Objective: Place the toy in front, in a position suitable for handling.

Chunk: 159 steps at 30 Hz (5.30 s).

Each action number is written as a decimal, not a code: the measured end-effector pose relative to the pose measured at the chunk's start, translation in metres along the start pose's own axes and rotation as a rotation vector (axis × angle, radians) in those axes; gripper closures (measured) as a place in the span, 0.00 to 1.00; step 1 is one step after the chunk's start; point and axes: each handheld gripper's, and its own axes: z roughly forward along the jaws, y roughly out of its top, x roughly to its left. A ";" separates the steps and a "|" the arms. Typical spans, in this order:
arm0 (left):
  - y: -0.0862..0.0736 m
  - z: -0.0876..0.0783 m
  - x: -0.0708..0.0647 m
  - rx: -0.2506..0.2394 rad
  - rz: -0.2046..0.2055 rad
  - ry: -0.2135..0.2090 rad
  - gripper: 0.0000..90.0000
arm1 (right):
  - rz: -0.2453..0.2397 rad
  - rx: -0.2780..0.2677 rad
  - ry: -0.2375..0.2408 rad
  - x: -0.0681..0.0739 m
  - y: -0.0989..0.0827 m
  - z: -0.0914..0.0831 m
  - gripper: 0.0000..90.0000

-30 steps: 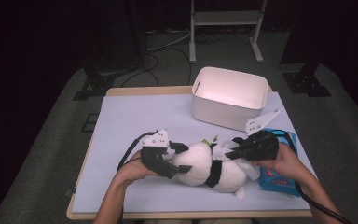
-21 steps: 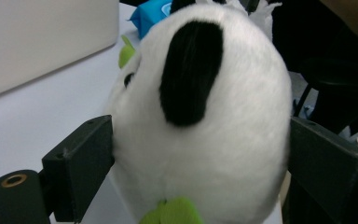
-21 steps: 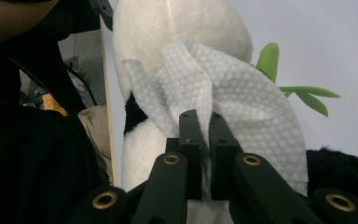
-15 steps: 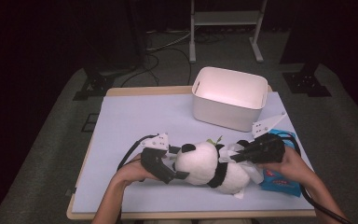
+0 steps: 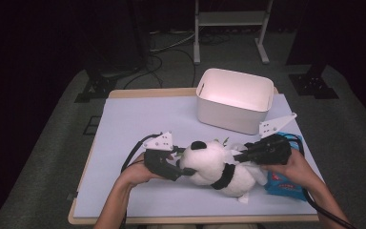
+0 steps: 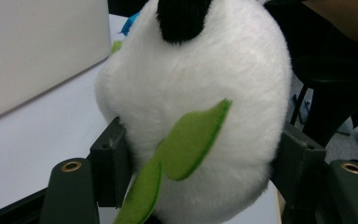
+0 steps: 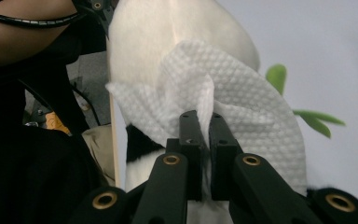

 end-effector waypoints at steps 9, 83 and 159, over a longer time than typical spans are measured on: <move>0.027 -0.023 -0.007 -0.011 0.060 0.044 0.36 | -0.027 -0.030 0.022 0.003 0.019 0.010 0.96; 0.013 -0.018 0.011 -0.069 -0.031 0.026 0.30 | 0.054 -0.076 0.032 -0.016 -0.004 0.003 0.96; 0.014 -0.001 0.008 -0.038 -0.010 0.028 0.29 | -0.074 -0.070 -0.022 0.003 0.061 -0.012 0.95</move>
